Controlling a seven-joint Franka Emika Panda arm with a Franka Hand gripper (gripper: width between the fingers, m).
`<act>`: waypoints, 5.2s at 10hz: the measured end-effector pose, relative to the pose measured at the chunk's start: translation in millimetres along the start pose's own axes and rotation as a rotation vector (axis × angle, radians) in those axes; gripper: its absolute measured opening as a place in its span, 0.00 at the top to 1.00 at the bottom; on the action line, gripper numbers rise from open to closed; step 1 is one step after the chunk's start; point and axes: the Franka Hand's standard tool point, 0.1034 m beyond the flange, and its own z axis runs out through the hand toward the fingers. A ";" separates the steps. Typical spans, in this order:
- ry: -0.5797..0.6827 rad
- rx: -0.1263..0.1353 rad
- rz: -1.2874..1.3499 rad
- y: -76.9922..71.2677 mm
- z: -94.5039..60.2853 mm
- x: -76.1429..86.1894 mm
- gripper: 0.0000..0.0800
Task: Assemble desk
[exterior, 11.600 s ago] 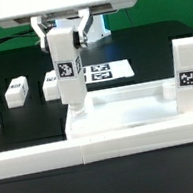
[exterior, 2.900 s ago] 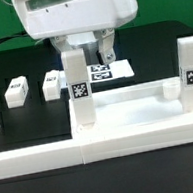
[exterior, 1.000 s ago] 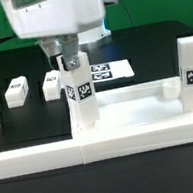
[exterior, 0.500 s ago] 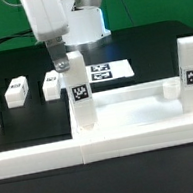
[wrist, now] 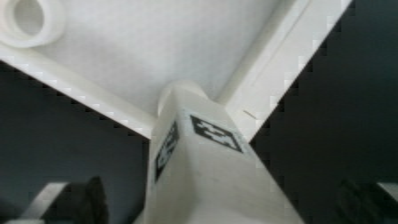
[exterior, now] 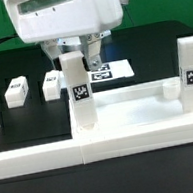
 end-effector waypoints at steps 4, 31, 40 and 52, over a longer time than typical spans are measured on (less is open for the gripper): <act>-0.004 -0.013 -0.462 1.2 0.7 1.7 0.19; -0.063 -0.014 -0.512 6.1 11.9 -3.6 0.19; -0.038 -0.053 -0.444 5.0 8.9 1.7 0.64; -0.023 -0.058 0.042 -0.9 9.3 0.2 0.23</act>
Offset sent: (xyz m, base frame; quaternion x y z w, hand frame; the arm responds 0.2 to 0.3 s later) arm 0.0110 0.0149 0.0038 0.0178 -0.0294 -0.5344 0.8445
